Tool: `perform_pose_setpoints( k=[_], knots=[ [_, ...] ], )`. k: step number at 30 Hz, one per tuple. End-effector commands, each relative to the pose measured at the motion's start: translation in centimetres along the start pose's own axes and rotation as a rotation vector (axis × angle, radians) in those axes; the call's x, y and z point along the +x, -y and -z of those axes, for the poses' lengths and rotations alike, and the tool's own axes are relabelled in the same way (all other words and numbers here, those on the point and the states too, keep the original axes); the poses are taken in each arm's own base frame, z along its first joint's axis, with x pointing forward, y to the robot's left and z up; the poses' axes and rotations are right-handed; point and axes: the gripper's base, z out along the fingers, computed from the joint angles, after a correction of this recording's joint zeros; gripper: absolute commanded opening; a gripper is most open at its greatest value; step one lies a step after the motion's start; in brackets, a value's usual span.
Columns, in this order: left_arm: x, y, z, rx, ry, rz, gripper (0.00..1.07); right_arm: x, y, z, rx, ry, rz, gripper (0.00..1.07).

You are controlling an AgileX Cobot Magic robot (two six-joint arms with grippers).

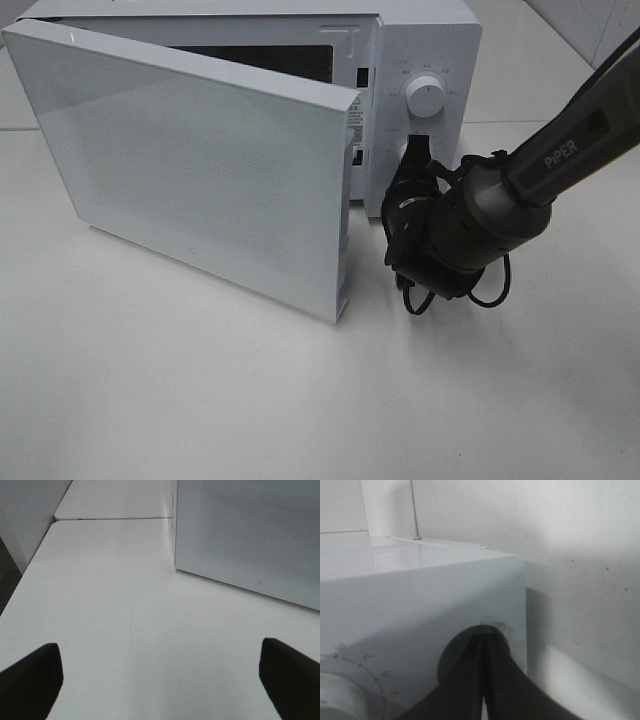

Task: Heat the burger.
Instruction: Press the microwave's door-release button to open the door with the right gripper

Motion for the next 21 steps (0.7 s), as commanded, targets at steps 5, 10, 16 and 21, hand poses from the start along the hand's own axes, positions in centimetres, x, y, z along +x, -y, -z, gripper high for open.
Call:
perform_pose_setpoints(
  k=[5,10,16,21],
  knots=[
    [0.23,0.09,0.14,0.005,0.018,0.010,1.00,0.53,-5.55,-1.03,-0.316,-0.026,0.046,0.00],
    [0.23,0.09,0.14,0.005,0.018,0.010,1.00,0.61,-5.53,-0.98,-0.298,-0.035,0.056,0.00],
    [0.23,0.09,0.14,0.005,0.018,0.010,1.00,0.83,-5.33,-0.95,-0.272,-0.050,0.060,0.00],
    [0.23,0.09,0.14,0.005,0.018,0.010,1.00,0.87,-5.31,-0.51,-0.236,-0.079,0.086,0.00]
  ],
)
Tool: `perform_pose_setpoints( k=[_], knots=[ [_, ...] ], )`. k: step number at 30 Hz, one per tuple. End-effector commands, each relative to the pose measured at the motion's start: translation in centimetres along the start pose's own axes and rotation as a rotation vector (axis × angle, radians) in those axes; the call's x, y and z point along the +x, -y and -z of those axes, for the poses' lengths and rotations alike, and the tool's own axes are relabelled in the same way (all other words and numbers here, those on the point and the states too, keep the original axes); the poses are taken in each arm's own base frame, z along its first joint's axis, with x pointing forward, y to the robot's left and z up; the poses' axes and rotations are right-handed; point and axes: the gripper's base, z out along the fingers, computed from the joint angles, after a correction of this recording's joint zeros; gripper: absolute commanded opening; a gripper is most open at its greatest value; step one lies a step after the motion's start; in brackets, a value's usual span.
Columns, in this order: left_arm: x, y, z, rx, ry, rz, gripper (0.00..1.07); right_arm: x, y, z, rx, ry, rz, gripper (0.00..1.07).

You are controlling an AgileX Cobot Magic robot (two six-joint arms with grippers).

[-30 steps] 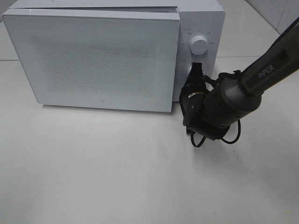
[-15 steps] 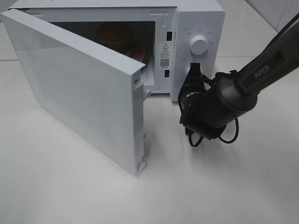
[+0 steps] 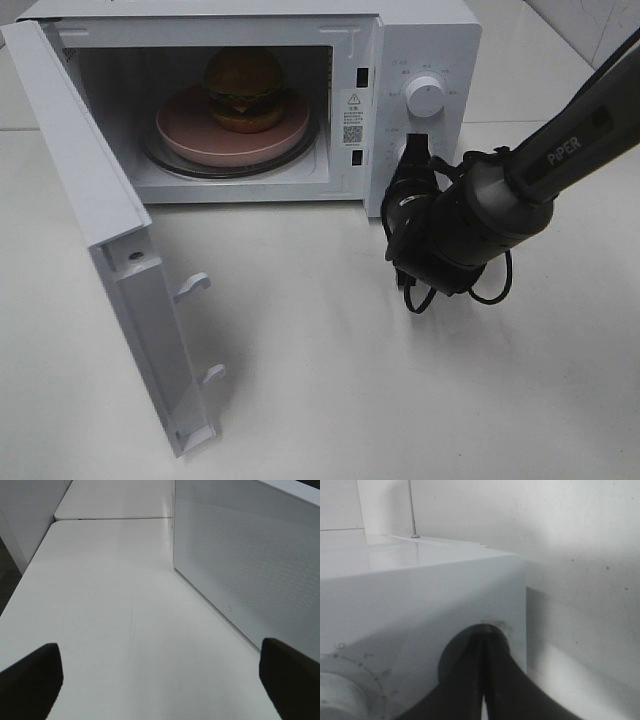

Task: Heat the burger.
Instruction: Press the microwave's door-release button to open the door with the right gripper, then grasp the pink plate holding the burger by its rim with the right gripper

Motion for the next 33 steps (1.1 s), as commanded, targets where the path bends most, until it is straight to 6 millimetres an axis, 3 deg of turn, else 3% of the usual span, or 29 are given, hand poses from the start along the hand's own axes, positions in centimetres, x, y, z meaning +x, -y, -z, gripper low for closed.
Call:
perform_pose_setpoints(
  k=[1,21,29,33],
  knots=[
    [0.2,0.1,0.1,0.005,0.018,0.010,1.00,0.5,-5.2,-0.2,-0.252,-0.064,0.083,0.00],
    [0.2,0.1,0.1,0.005,0.018,0.010,1.00,-0.7,-2.6,3.9,0.073,-0.210,0.276,0.00],
    [0.2,0.1,0.1,0.005,0.018,0.010,1.00,-1.1,-2.8,6.3,0.142,-0.323,0.501,0.00],
    [0.2,0.1,0.1,0.005,0.018,0.010,1.00,-0.8,-3.2,8.0,0.183,-0.447,0.710,0.00]
  ],
)
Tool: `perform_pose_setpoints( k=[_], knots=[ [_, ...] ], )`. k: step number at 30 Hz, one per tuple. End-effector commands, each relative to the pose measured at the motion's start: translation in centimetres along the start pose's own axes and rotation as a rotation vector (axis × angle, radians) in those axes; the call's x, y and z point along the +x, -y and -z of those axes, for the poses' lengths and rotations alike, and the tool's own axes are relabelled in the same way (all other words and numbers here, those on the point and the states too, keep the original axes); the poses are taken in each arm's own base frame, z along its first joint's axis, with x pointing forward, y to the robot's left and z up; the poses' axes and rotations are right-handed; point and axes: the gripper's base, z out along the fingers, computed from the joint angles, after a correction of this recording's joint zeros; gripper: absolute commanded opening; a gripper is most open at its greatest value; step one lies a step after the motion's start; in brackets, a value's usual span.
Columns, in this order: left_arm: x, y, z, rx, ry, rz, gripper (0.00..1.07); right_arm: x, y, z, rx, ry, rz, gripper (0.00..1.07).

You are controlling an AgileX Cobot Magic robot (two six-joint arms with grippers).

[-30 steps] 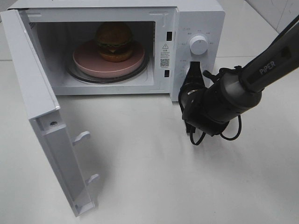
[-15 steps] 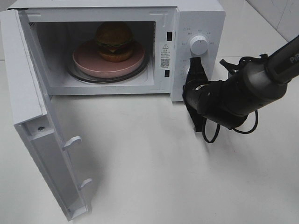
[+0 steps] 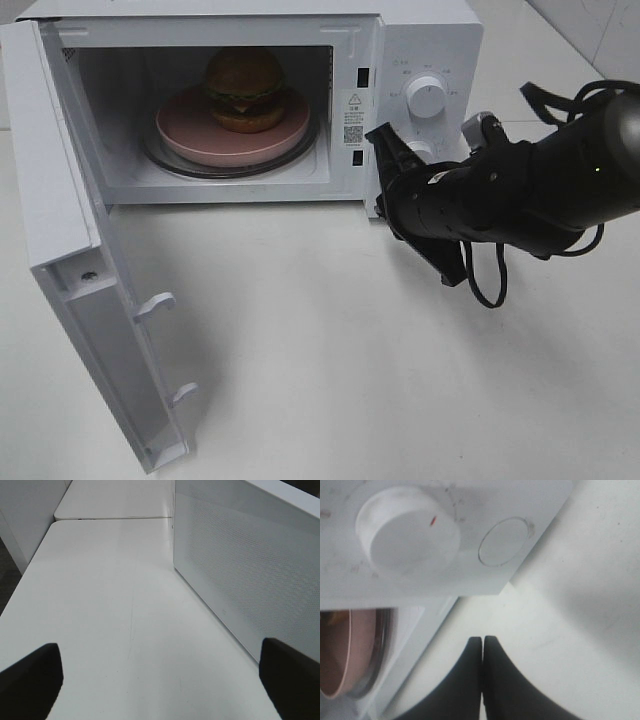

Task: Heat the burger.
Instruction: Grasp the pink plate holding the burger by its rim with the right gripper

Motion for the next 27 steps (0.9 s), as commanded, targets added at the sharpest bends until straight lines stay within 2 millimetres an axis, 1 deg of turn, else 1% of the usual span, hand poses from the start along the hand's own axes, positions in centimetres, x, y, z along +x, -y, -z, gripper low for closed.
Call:
perform_pose_setpoints(
  k=[1,2,4,5,6,7,8,9,10,11,12,13,14,15,16,18,19,20,21,22,23,24,25,26,27],
  knots=[
    [0.2,0.1,0.1,0.005,0.018,0.010,1.00,0.4,-0.5,1.2,0.020,-0.090,0.172,0.00],
    [0.2,0.1,0.1,0.005,0.018,0.010,1.00,0.4,-0.5,1.2,0.020,-0.090,0.172,0.00],
    [0.2,0.1,0.1,0.005,0.018,0.010,1.00,0.6,-0.7,2.0,0.024,-0.146,0.297,0.00],
    [0.2,0.1,0.1,0.005,0.018,0.010,1.00,0.6,-0.7,2.0,0.024,-0.146,0.297,0.00],
    [0.2,0.1,0.1,0.005,0.018,0.010,1.00,0.8,-1.0,2.7,0.018,-0.183,0.387,0.00],
    [0.2,0.1,0.1,0.005,0.018,0.010,1.00,0.9,-1.1,3.0,0.018,-0.207,0.435,0.00],
    [0.2,0.1,0.1,0.005,0.018,0.010,1.00,0.9,-1.1,3.0,0.018,-0.207,0.435,0.00],
    [0.2,0.1,0.1,0.005,0.018,0.010,1.00,1.2,-1.3,3.6,0.021,-0.264,0.538,0.00],
    [0.2,0.1,0.1,0.005,0.018,0.010,1.00,1.2,-1.3,3.6,0.021,-0.264,0.538,0.00],
    [0.2,0.1,0.1,0.005,0.018,0.010,1.00,1.5,-1.5,4.1,0.030,-0.327,0.633,0.00],
    [0.2,0.1,0.1,0.005,0.018,0.010,1.00,1.6,-1.6,4.4,0.037,-0.361,0.689,0.01],
    [0.2,0.1,0.1,0.005,0.018,0.010,1.00,1.6,-1.6,4.4,0.037,-0.361,0.689,0.01],
    [0.2,0.1,0.1,0.005,0.018,0.010,1.00,1.8,-1.9,5.0,0.046,-0.417,0.778,0.01],
    [0.2,0.1,0.1,0.005,0.018,0.010,1.00,1.7,-2.1,5.3,0.047,-0.436,0.830,0.01],
    [0.2,0.1,0.1,0.005,0.018,0.010,1.00,1.7,-2.1,5.3,0.047,-0.436,0.830,0.01],
    [0.2,0.1,0.1,0.005,0.018,0.010,1.00,1.6,-2.4,6.9,0.086,-0.533,1.009,0.02],
    [0.2,0.1,0.1,0.005,0.018,0.010,1.00,1.6,-2.4,6.9,0.086,-0.533,1.009,0.02],
    [0.2,0.1,0.1,0.005,0.018,0.010,1.00,1.5,-2.6,7.3,0.093,-0.548,1.051,0.02],
    [0.2,0.1,0.1,0.005,0.018,0.010,1.00,1.2,-3.0,7.9,0.102,-0.568,1.127,0.03],
    [0.2,0.1,0.1,0.005,0.018,0.010,1.00,1.2,-3.0,7.9,0.102,-0.568,1.127,0.03],
    [0.2,0.1,0.1,0.005,0.018,0.010,1.00,1.1,-3.3,8.2,0.101,-0.574,1.168,0.03],
    [0.2,0.1,0.1,0.005,0.018,0.010,1.00,0.9,-3.5,8.9,0.103,-0.601,1.263,0.03],
    [0.2,0.1,0.1,0.005,0.018,0.010,1.00,0.9,-3.5,8.9,0.103,-0.601,1.263,0.03],
    [0.2,0.1,0.1,0.005,0.018,0.010,1.00,0.7,-3.7,9.2,0.098,-0.620,1.328,0.04],
    [0.2,0.1,0.1,0.005,0.018,0.010,1.00,0.6,-3.8,9.8,0.085,-0.661,1.463,0.04]
  ],
)
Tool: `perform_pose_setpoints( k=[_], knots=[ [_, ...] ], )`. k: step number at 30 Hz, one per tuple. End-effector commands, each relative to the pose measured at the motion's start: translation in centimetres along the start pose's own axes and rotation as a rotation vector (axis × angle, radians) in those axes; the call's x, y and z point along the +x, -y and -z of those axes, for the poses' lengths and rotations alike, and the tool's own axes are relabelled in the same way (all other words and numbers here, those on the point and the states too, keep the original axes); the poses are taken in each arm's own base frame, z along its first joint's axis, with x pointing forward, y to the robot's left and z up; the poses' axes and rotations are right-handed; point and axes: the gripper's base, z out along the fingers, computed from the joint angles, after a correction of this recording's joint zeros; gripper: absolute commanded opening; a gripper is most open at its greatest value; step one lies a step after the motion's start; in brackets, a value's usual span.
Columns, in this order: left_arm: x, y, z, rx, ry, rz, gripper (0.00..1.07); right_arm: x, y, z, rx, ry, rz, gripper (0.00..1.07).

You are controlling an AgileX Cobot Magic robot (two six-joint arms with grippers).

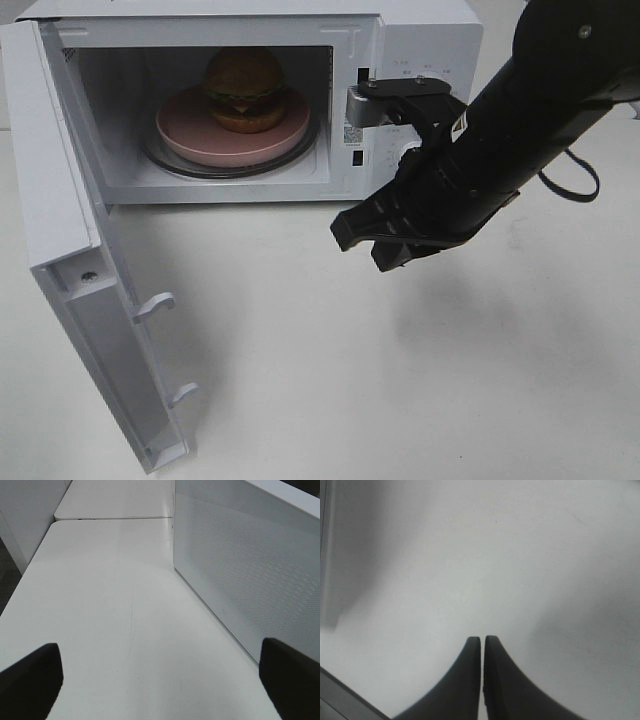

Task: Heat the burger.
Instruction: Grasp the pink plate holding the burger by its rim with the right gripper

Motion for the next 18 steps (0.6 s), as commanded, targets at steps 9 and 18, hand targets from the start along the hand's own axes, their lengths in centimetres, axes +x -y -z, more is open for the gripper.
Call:
perform_pose_setpoints(
  k=[9,18],
  knots=[
    [0.2,0.1,0.1,0.005,0.018,0.010,1.00,0.3,-0.1,2.6,-0.031,-0.174,0.822,0.07],
    [0.2,0.1,0.1,0.005,0.018,0.010,1.00,0.0,0.5,2.8,-0.007,-0.202,1.347,0.09]
  ],
)
